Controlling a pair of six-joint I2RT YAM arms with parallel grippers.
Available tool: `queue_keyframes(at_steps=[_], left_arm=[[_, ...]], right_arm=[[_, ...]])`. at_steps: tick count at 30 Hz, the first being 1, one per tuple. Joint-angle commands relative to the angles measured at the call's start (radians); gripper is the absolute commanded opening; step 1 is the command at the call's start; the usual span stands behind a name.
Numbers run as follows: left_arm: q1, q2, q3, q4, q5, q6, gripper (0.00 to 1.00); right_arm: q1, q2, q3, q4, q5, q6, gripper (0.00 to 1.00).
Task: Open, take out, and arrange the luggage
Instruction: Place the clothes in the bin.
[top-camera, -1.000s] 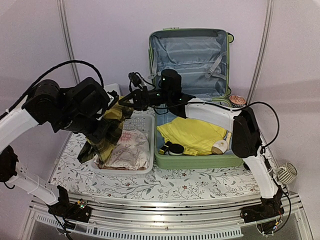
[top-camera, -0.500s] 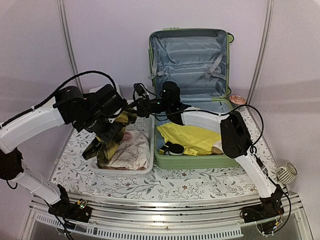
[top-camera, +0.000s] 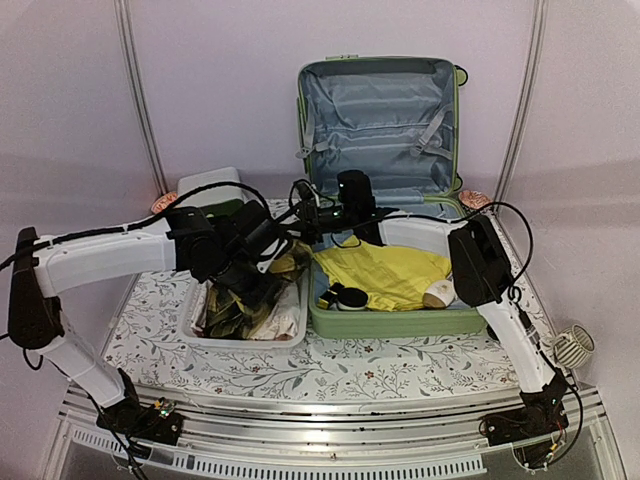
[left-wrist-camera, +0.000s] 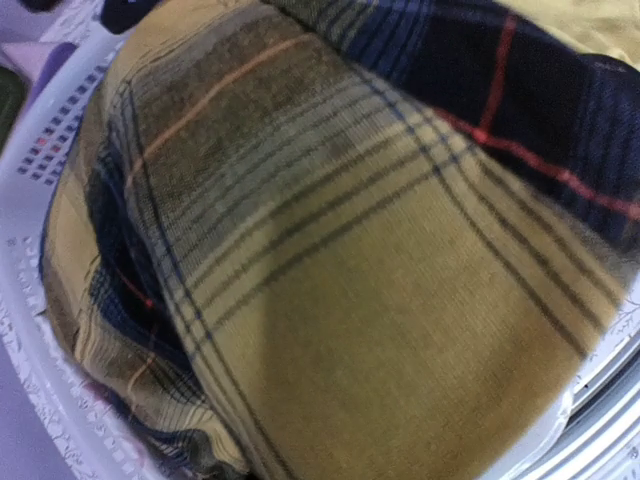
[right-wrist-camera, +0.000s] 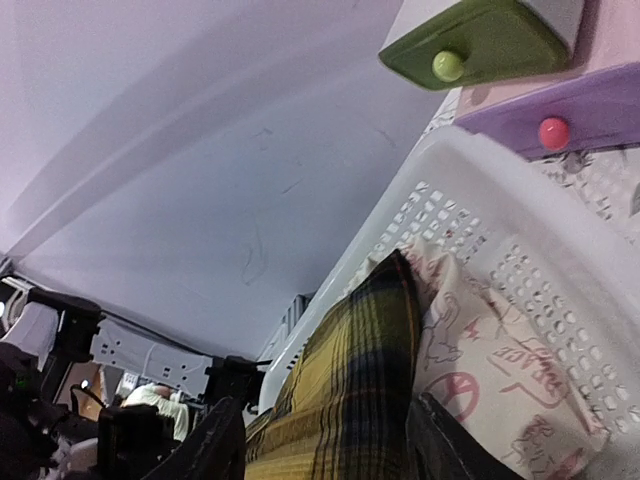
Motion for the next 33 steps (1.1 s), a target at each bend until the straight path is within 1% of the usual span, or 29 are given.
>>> queue_keyframes(at_steps=[1, 4, 6, 8, 10, 15, 17, 19, 21, 22, 24, 26, 27, 33], left_arm=[[0.017, 0.016, -0.031, 0.165, 0.174, -0.053, 0.18], [0.024, 0.007, -0.035, 0.216, 0.223, -0.069, 0.5], [0.028, 0.0, -0.03, 0.226, 0.247, -0.073, 0.65], [0.033, -0.009, -0.019, 0.226, 0.271, -0.073, 0.84], [0.037, -0.034, -0.015, 0.24, 0.309, -0.073, 0.97], [0.062, -0.166, -0.042, 0.347, 0.468, -0.093, 0.98], [0.085, -0.215, -0.069, 0.411, 0.531, -0.111, 0.94], [0.118, -0.258, -0.11, 0.464, 0.589, -0.147, 0.86], [0.171, -0.296, -0.158, 0.531, 0.649, -0.184, 0.74], [0.194, -0.31, -0.187, 0.567, 0.674, -0.208, 0.66], [0.241, -0.331, -0.242, 0.64, 0.715, -0.256, 0.42], [0.281, -0.345, -0.29, 0.709, 0.748, -0.294, 0.11], [0.297, -0.348, -0.31, 0.733, 0.755, -0.301, 0.0], [0.36, -0.312, -0.412, 0.852, 0.821, -0.34, 0.0]], right_arm=[[-0.031, -0.116, -0.057, -0.245, 0.133, -0.186, 0.66], [-0.034, -0.18, -0.073, -0.33, 0.178, -0.257, 0.77], [-0.036, -0.235, -0.074, -0.385, 0.215, -0.308, 0.84], [-0.038, -0.28, -0.074, -0.435, 0.243, -0.347, 0.87], [-0.042, -0.326, -0.079, -0.482, 0.27, -0.386, 0.88], [-0.048, -0.457, -0.161, -0.546, 0.342, -0.466, 0.88], [-0.048, -0.517, -0.21, -0.553, 0.368, -0.496, 0.87], [-0.049, -0.578, -0.264, -0.559, 0.401, -0.527, 0.87], [-0.05, -0.638, -0.323, -0.563, 0.441, -0.549, 0.87], [-0.051, -0.666, -0.353, -0.563, 0.462, -0.562, 0.87], [-0.052, -0.727, -0.412, -0.563, 0.497, -0.577, 0.87], [-0.053, -0.787, -0.466, -0.56, 0.527, -0.588, 0.87], [-0.053, -0.81, -0.494, -0.559, 0.541, -0.591, 0.87], [-0.054, -0.9, -0.633, -0.54, 0.592, -0.603, 0.87]])
